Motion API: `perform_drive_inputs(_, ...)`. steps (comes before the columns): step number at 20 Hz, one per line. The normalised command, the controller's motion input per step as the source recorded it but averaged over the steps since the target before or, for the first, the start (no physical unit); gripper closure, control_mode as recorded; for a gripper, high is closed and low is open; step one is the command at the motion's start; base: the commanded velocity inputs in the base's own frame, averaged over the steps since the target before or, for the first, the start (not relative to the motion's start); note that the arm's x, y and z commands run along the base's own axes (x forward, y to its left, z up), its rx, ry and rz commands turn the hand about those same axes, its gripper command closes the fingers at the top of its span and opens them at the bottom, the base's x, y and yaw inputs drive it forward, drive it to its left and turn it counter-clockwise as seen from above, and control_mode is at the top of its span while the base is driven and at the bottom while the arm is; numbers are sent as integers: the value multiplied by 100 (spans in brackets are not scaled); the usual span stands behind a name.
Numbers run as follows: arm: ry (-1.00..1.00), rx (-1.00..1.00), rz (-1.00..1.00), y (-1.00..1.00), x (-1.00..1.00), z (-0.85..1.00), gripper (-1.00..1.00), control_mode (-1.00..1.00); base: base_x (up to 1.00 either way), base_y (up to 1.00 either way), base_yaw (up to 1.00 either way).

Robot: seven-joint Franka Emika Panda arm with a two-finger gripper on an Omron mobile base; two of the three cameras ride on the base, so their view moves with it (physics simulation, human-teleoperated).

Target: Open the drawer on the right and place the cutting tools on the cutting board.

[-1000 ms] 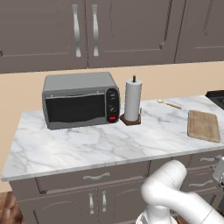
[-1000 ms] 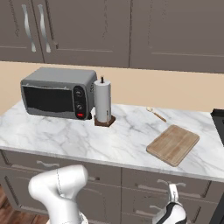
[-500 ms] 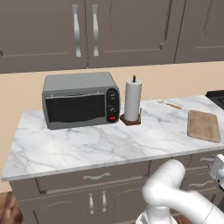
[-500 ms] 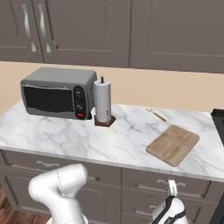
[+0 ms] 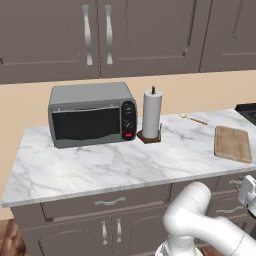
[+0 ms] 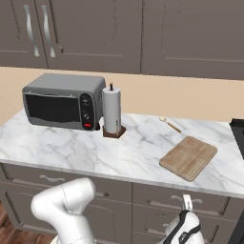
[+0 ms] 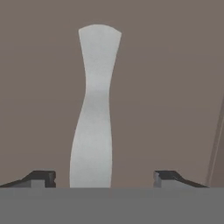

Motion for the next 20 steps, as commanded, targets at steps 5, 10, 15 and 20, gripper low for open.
perform_drive_inputs(5,0,0,0,-8,19,-29,100,-100,0,0,0)
perform_drive_inputs(10,0,0,-1,-9,15,-19,100,-100,0,0,0)
perform_drive_inputs(15,-1,0,-3,-17,3,-16,100,-100,0,0,0)
perform_drive_inputs(20,-3,1,-4,-35,-2,-5,100,-100,0,0,0)
